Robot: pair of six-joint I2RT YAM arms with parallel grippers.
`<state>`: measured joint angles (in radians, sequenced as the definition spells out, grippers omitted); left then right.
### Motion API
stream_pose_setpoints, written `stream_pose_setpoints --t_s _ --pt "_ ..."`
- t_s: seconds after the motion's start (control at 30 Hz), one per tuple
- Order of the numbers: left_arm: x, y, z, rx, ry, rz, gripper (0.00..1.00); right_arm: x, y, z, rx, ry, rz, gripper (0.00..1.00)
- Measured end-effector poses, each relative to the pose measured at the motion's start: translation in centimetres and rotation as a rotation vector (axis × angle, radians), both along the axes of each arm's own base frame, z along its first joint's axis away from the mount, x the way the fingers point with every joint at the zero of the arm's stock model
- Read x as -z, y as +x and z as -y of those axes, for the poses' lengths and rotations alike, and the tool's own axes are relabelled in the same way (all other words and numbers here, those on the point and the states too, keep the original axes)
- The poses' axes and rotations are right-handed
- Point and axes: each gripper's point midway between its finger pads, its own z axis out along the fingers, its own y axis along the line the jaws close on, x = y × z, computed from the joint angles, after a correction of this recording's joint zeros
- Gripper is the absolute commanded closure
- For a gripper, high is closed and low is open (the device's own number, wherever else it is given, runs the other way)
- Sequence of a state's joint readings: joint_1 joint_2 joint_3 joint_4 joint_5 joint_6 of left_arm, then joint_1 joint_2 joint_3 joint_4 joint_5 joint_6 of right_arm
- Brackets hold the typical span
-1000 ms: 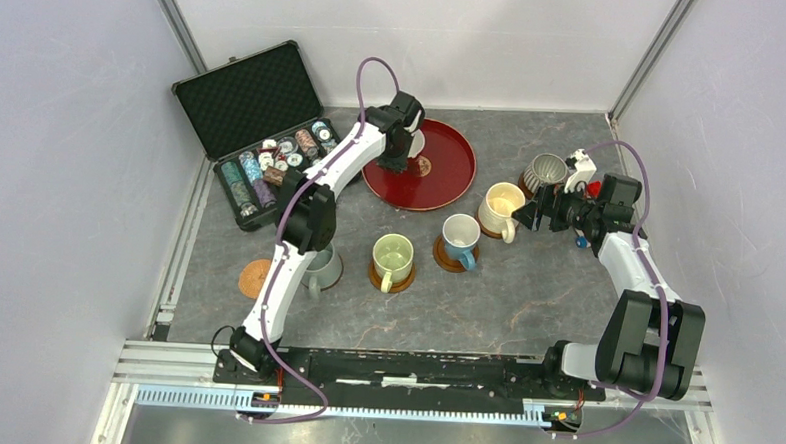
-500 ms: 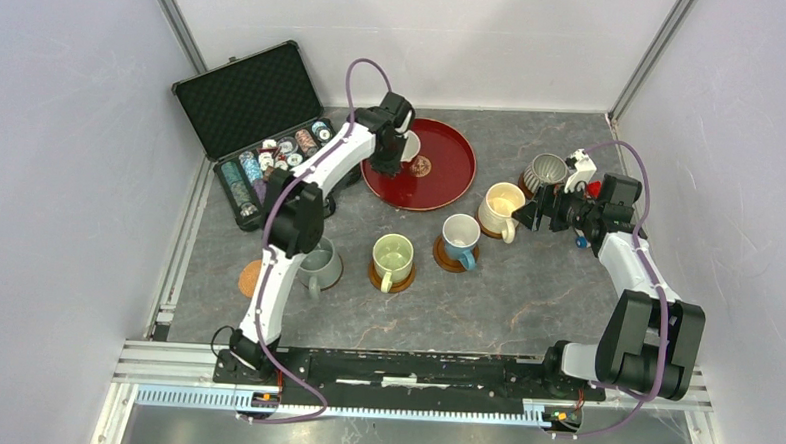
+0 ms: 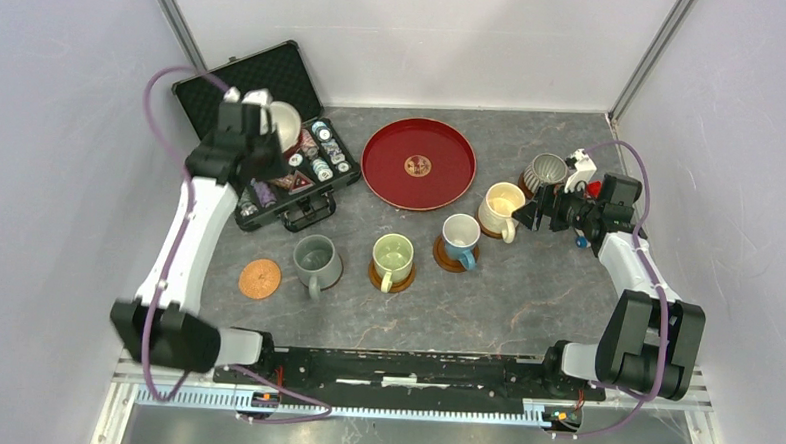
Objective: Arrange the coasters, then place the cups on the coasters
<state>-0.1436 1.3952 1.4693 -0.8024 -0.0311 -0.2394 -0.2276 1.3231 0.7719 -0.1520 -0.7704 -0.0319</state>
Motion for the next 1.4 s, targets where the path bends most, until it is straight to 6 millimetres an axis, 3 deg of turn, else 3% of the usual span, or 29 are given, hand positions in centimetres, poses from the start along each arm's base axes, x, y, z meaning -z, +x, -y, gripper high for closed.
stream_pose_setpoints --t_s 0.1,0.23,0.4,0.5,0.83,0.97,1.1,1.27,1.4 --pt "1.9 -5.6 -2.9 -0.102 0.006 -0.048 0.98 0.0 0.0 0.0 0.0 0.0 0.0 0.02" --pt "5.2 -12.2 -3.7 -0.158 0.007 -0.167 0.98 0.0 0.0 0.0 0.0 0.0 0.0 0.02" --pt "9.0 -17.7 -4.3 -0.239 -0.007 -0.306 0.98 0.0 0.0 0.0 0.0 0.0 0.0 0.02" --pt "10.0 -19.7 -4.8 -0.303 -0.011 -0.365 0.98 0.0 0.0 0.0 0.0 0.0 0.0 0.02" --pt "13.5 -21.1 -6.2 -0.487 -0.015 -0.527 0.98 0.0 0.0 0.0 0.0 0.0 0.0 0.02" --pt "13.8 -20.6 -6.0 -0.479 -0.026 -0.531 0.98 0.0 0.0 0.0 0.0 0.0 0.0 0.02" --pt "12.5 -19.5 -5.2 -0.371 -0.033 -0.528 0.98 0.1 0.0 0.0 0.0 0.001 -0.002 0.02" --pt "8.9 -15.0 -5.5 -0.102 0.05 -0.466 0.98 0.3 0.0 -0.1 -0.005 0.008 -0.011 0.02" --pt "8.5 -15.2 -7.5 0.054 0.108 -0.446 0.98 0.3 0.0 -0.1 -0.006 0.008 -0.011 0.02"
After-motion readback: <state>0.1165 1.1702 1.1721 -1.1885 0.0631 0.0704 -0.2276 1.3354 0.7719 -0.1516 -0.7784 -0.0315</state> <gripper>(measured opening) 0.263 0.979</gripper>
